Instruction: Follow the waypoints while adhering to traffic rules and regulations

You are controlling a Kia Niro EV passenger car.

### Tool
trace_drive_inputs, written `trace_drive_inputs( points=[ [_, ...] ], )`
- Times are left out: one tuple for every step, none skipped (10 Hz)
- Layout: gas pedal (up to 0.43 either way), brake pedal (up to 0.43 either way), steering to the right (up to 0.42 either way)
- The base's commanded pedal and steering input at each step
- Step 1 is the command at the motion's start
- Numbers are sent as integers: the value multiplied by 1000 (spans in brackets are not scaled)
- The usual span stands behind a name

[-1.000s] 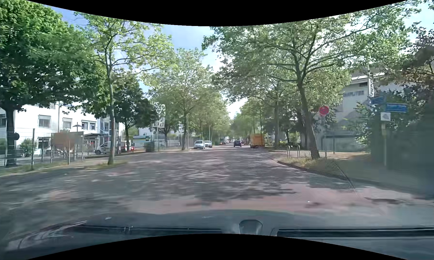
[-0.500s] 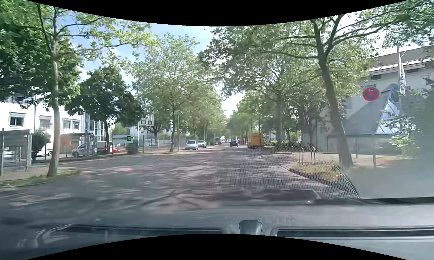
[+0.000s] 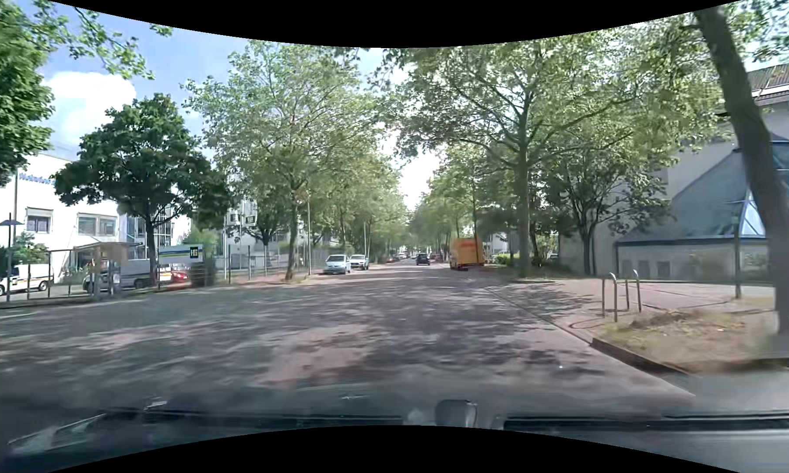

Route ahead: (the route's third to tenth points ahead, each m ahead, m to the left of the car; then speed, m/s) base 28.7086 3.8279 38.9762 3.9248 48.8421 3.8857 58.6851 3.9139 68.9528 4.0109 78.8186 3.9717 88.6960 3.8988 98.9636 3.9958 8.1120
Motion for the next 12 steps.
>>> trace_drive_inputs(
  points=[
    [189, 0, 0],
    [189, 0, 0],
    [189, 0, 5],
    [189, 0, 15],
    [177, 0, 16],
    [177, 0, 15],
    [189, 0, 13],
    [189, 0, 11],
    [189, 0, 8],
    [189, 0, 4],
    [189, 0, 3],
    [189, 0, 3]
  ],
)
